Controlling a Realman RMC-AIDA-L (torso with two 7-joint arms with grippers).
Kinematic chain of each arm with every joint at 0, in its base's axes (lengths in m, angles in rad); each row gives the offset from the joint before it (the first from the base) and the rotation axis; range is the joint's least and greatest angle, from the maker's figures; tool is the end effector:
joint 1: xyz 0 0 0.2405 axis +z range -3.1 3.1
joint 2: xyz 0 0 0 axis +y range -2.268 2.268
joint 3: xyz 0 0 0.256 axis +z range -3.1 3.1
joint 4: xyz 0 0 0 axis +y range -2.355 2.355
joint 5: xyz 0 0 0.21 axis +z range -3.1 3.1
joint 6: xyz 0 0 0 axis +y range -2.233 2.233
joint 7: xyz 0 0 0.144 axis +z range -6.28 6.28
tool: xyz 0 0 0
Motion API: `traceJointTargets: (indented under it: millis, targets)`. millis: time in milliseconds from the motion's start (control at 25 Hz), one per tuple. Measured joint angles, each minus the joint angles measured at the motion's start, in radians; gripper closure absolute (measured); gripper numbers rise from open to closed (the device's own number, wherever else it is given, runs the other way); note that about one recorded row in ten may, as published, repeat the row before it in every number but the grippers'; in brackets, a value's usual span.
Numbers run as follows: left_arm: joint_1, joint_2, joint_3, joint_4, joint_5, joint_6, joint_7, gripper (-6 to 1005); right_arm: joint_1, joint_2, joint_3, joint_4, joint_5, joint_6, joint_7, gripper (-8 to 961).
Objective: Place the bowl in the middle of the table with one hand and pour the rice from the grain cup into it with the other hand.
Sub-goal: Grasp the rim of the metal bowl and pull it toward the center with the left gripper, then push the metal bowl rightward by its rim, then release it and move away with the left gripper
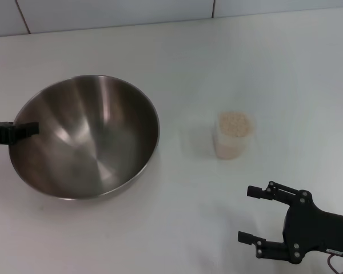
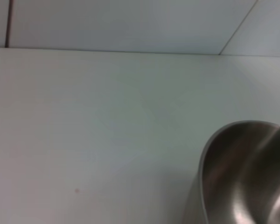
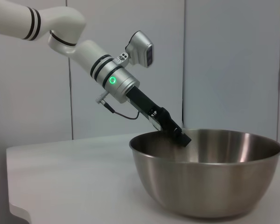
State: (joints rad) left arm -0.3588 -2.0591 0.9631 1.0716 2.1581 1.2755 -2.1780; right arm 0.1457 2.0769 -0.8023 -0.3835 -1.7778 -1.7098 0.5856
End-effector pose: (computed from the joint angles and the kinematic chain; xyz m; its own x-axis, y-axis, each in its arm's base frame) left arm -0.2956 0.3427 0.0423 0.5567 0.7302 0.3961 0.8290 -0.4578 -0.3211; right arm 0.3314 0.1786 -0.0354 0.7962 -0.0397 -0.6037 -0.2873 -0.9030 -0.3196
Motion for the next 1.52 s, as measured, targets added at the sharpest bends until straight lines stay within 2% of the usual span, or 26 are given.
traceJointTargets:
  millis: [280, 480, 720, 760, 920, 960, 1160, 1520]
  targets:
    - [-0.017, 0.000, 0.000, -0.002, 0.001, 0.007, -0.002, 747, 0.000, 0.000, -0.004, 0.000, 0.000, 0.000, -0.001, 156]
    - [-0.029, 0.001, 0.000, -0.004, 0.000, 0.016, -0.010, 900, 0.000, 0.000, -0.005, 0.000, 0.000, 0.000, -0.002, 156]
    - [-0.087, 0.002, -0.031, -0.008, -0.007, 0.045, -0.021, 953, 0.000, 0.000, -0.007, 0.000, 0.000, 0.000, -0.003, 157]
    - [-0.121, 0.001, -0.038, -0.019, -0.007, 0.051, -0.017, 952, 0.000, 0.000, -0.007, 0.000, 0.000, 0.000, -0.003, 157]
    - [-0.171, -0.002, -0.034, -0.046, -0.004, 0.041, -0.004, 950, 0.001, 0.000, -0.009, 0.000, 0.000, 0.000, -0.005, 157]
    - [-0.207, -0.003, -0.027, -0.072, -0.002, 0.021, 0.011, 949, 0.002, 0.000, -0.009, 0.000, -0.001, 0.000, -0.005, 157]
    - [-0.260, -0.003, -0.005, -0.149, 0.021, -0.046, 0.037, 946, 0.002, 0.000, -0.009, 0.000, -0.001, 0.000, -0.005, 157]
    - [-0.271, -0.005, 0.002, -0.181, 0.053, -0.081, 0.057, 940, 0.002, 0.000, -0.006, 0.001, -0.002, 0.000, -0.006, 157]
